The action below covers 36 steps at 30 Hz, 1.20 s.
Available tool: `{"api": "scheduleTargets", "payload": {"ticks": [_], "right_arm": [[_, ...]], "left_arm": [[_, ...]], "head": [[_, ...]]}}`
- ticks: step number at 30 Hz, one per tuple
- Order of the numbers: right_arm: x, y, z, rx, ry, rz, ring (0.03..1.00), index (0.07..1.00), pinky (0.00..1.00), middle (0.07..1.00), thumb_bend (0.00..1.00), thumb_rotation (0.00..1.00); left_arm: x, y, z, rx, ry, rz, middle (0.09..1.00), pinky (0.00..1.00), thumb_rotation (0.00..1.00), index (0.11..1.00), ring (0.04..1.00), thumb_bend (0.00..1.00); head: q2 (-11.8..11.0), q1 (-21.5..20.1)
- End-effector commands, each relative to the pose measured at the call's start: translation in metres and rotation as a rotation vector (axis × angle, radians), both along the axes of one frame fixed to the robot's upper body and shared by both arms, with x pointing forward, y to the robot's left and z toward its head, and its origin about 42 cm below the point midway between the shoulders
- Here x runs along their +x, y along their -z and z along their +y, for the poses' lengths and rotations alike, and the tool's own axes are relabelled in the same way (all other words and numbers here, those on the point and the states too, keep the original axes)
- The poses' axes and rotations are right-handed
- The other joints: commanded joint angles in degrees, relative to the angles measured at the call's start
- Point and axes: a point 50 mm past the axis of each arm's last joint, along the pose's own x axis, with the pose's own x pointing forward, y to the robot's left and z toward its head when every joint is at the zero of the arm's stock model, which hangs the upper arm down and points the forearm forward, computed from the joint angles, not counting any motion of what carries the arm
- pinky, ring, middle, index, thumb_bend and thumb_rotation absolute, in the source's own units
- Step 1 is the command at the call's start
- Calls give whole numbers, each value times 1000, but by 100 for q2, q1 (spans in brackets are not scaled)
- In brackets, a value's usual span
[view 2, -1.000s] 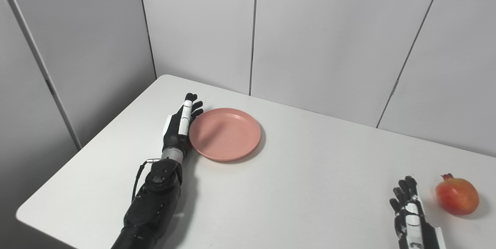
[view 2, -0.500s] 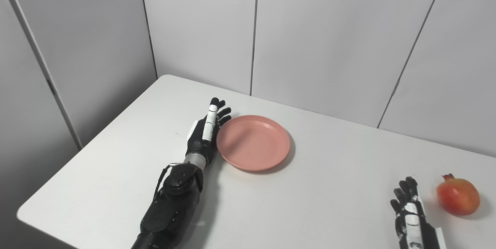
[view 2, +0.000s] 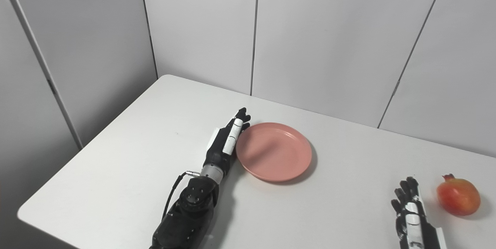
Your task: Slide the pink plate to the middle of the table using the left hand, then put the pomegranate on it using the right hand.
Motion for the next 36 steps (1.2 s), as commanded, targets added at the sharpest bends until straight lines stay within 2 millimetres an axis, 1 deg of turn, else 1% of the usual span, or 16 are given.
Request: {"api": "scheduleTargets", "payload": {"ticks": [1,7,10,11,12,13,14,15,16,17,20,21,26,30,34,36], "right_arm": [[8,-19,2,3,-11,-76,1000,1000,1000,1000,481,926],[10,-14,1,-9,-13,-88,1000,1000,1000,1000,494,943],[12,-11,2,-16,-10,-97,1000,1000,1000,1000,522,935],[12,-10,3,-17,-8,-99,1000,1000,1000,1000,524,935],[12,-9,3,-18,-7,-105,1000,1000,1000,1000,536,928],[13,-8,4,-19,-7,-111,1000,1000,1000,1000,550,921],[13,-7,5,-20,-3,-119,1000,1000,1000,1000,565,917],[13,-7,7,-22,2,-119,1000,1000,1000,1000,578,904],[13,-6,9,-24,5,-119,1000,1000,1000,1000,600,893],[13,-7,12,-26,8,-117,1000,1000,1000,1000,616,885],[15,-8,22,-26,33,-124,1000,1000,1000,1000,643,857],[15,-9,26,-20,47,-127,1000,1000,1000,1000,640,840],[17,-11,43,32,121,-114,974,972,972,977,644,711],[19,-15,54,13,143,-106,961,954,955,966,665,707],[22,-16,61,-39,103,-104,998,995,999,998,688,837],[22,-18,65,-50,89,-100,1000,998,1000,1000,691,852]], "left_arm": [[3,-15,-16,-6,35,-69,939,923,1000,937,936,702],[-6,-16,-30,14,73,-94,940,914,1000,938,935,662],[-12,-16,-36,29,82,-111,929,900,1000,924,922,645],[-14,-17,-37,30,88,-112,929,900,1000,923,921,645],[-16,-17,-39,35,98,-109,932,904,1000,925,923,640],[-18,-18,-39,41,109,-105,938,912,1000,928,929,643],[-21,-19,-39,37,116,-106,943,919,1000,931,934,652],[-23,-20,-36,30,123,-112,942,918,1000,932,934,662],[-25,-21,-34,25,128,-117,944,923,1000,937,935,673],[-27,-23,-31,22,132,-120,945,928,1000,940,937,681],[-32,-26,-24,26,153,-125,952,937,1000,951,946,683],[-33,-27,-21,21,160,-124,954,937,1000,953,948,679],[-40,-30,-14,-14,189,-121,955,931,1000,957,950,673],[-47,-32,-8,-40,224,-123,962,937,1000,964,954,671],[-54,-32,-6,-69,264,-117,982,968,1000,986,972,682],[-56,-32,-6,-83,274,-116,982,966,1000,985,971,680]], "head": [[12,-10],[102,-224],[217,-455],[317,-652],[317,-652],[422,-922],[440,-973],[544,-1295],[544,-1295],[634,-1611],[709,-1886],[780,-2143],[875,-2492],[1013,-2979],[1072,-3247],[1095,-3355]]}}
